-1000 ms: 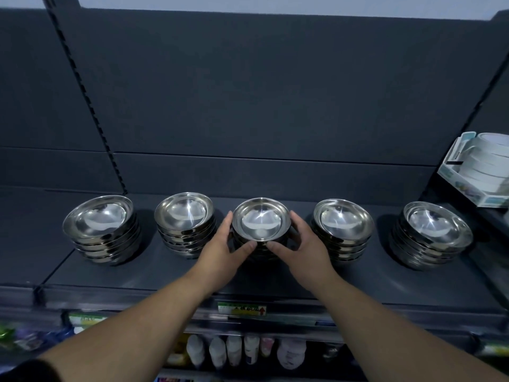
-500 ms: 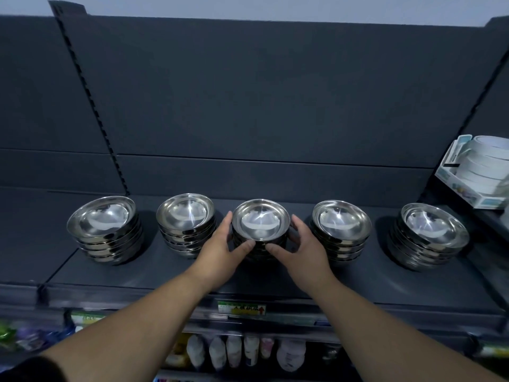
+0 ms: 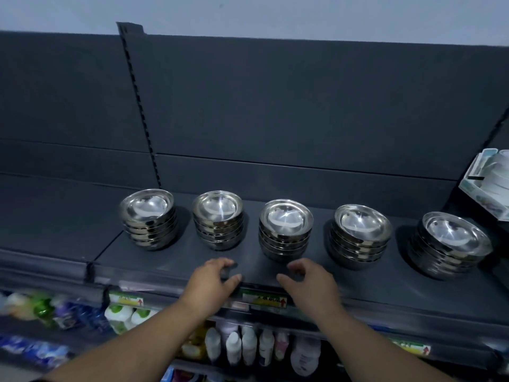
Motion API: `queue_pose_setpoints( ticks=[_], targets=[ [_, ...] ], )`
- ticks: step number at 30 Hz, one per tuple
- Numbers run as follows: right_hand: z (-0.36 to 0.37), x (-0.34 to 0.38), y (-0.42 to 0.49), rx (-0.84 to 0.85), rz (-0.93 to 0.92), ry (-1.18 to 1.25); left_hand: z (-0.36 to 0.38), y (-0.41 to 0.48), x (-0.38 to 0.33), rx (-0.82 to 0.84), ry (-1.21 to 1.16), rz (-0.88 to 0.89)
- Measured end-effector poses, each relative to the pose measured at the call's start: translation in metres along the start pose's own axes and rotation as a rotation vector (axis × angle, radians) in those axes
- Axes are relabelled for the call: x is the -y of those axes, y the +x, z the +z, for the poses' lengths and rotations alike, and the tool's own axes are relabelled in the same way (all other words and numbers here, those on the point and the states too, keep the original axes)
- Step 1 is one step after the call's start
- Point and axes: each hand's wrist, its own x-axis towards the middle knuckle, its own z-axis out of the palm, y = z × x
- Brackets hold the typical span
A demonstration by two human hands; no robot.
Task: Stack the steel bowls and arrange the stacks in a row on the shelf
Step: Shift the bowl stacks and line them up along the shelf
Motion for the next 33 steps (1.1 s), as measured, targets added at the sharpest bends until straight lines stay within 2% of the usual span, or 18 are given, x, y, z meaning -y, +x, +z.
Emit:
queue_pose_setpoints(
  ticks=[7,15,17,22,27,33],
  targets=[
    [0.040,0.052,-0.005,0.121,-0.066,0.058,-0.046,-0.012,0.047,-0.173,-0.053,-0.079],
    [0.121,0.123,-0.003,0.258,-0.100,0.139,-0.119,-0.001,0.122,-0.438,-0.304,-0.149],
    [0.140,0.141,0.002,0.270,-0.069,0.172,-0.138,0.010,0.141,-0.409,-0.369,-0.152],
    [0.181,0.173,0.019,0.210,0.018,0.345,-0.163,0.044,0.169,-0.165,-0.409,-0.126],
    [0.197,0.191,0.030,0.129,-0.010,0.380,-0.164,0.070,0.179,0.022,-0.471,-0.019],
    [0.215,0.201,0.034,0.015,-0.005,0.370,-0.172,0.084,0.182,0.054,-0.449,0.079]
  ],
)
